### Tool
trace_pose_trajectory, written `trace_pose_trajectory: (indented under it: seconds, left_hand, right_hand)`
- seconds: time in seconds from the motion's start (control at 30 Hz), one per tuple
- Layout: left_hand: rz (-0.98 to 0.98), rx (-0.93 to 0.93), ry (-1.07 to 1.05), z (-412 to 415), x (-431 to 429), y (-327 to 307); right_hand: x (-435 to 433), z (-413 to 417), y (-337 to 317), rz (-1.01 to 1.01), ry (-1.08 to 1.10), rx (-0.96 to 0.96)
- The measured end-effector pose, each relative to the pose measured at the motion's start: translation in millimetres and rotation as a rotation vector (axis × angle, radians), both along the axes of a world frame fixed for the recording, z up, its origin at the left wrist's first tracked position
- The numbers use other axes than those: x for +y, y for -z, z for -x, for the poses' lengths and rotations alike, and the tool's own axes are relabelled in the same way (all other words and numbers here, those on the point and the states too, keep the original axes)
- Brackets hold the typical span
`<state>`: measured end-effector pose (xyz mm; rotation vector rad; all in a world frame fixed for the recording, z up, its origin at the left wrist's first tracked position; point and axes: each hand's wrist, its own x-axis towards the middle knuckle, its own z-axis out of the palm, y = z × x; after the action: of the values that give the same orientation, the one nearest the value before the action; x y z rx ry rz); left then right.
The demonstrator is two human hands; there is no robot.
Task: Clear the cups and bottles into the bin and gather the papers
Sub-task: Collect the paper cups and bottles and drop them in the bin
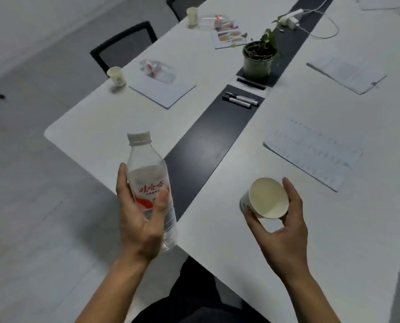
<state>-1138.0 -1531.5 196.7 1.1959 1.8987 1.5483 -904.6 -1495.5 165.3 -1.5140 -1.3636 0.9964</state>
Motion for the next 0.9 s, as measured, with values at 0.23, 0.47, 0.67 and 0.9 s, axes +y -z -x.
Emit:
trace_pose_trajectory:
  seconds: [0.23, 0.47, 0.67, 0.9]
  left_hand:
    - [0.015, 0.019, -0.455, -23.6, -175.8, -10.7]
    - [-0.083, 0.027, -0.891, -6.2, -343.6, -23.9]
    - [-0.083, -0.001, -1.195, 31.8, -483.6, -9.5]
    - [-0.114, -0.016, -1.479, 108.0, -643.5, -11.8]
  right_hand:
    - [-70.8, 34.1, 9.9, -0.005, -0.523, 0.004]
    - [-166.3, 136.0, -9.9, -0.089, -1.002, -0.025]
    - [-283.6, 248.2, -10.5, -0.078, -1.282, -0.033]
    - [-456.4, 387.6, -24.6, -0.098, -1.568, 0.020]
